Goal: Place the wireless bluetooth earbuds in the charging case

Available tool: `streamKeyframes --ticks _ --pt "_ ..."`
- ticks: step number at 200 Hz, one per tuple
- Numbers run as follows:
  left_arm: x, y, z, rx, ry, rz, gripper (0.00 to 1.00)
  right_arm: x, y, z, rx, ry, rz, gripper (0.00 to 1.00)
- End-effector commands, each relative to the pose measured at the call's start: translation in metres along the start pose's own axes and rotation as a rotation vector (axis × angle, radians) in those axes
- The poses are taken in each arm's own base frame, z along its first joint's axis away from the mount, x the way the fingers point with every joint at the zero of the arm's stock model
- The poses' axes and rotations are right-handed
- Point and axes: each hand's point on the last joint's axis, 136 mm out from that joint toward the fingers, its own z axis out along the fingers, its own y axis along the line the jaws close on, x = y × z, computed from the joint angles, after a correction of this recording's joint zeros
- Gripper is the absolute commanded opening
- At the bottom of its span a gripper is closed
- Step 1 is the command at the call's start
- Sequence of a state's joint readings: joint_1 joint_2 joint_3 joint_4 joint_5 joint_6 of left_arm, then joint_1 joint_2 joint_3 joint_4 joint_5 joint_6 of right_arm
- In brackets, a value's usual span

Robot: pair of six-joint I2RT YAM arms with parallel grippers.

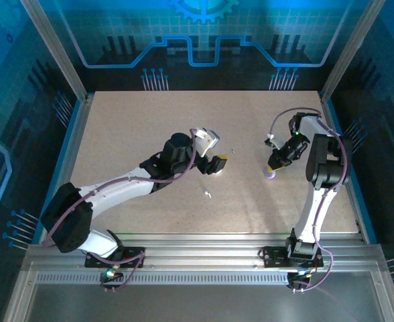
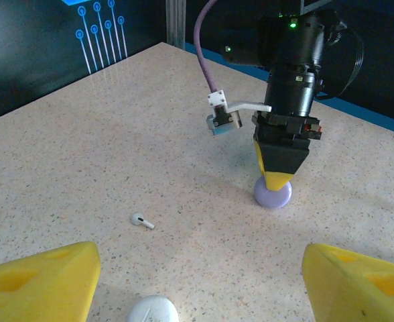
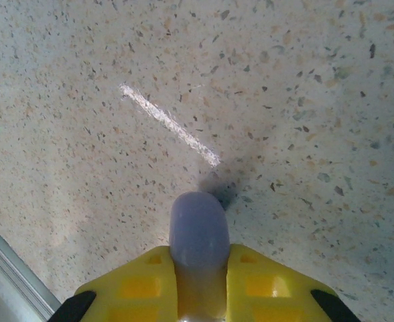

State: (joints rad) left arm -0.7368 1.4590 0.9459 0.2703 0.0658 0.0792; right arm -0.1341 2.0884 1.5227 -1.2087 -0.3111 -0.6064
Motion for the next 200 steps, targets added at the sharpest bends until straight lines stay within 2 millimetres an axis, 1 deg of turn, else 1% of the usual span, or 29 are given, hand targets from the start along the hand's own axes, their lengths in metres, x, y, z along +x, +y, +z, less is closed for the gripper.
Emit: streamKeyframes --ticks 1,28,76,98,125,143,158,171,200 --pt "-0.007 -0.004 -0.007 -0.013 -0.031 -0.002 0.80 0.009 -0.009 0.004 -0.009 0.041 0.035 0.14" --pt "-0.007 -0.006 -0.007 -0.019 -0.046 -0.006 0.80 0.010 -0.011 0.004 0.008 0.047 0.035 0.15" --pt "-0.011 0.001 -0.008 -0.059 -0.058 0.012 0.79 0.011 -0.023 0.003 0.066 0.056 0.058 0.17" --pt "-0.012 0.002 -0.009 -0.069 -0.066 0.009 0.80 0.010 -0.029 0.002 0.097 0.056 0.067 0.25" --pt "-0.012 0.004 -0.012 -0.081 -0.066 0.012 0.80 0.008 -0.033 -0.001 0.129 0.044 0.073 0.28" --pt "-0.013 0.003 -0.016 -0.080 -0.074 0.018 0.80 0.004 -0.034 -0.006 0.151 0.017 0.072 0.30" --pt "-0.016 0.003 -0.021 -0.081 -0.079 0.029 0.80 0.000 -0.031 -0.012 0.163 -0.015 0.076 0.36" --pt "-0.016 0.003 -0.026 -0.088 -0.081 0.043 0.80 -0.001 -0.029 -0.016 0.172 -0.036 0.075 0.38" --pt "-0.008 0.004 -0.033 -0.095 -0.052 0.064 0.81 0.000 -0.026 -0.022 0.190 -0.059 0.081 0.43"
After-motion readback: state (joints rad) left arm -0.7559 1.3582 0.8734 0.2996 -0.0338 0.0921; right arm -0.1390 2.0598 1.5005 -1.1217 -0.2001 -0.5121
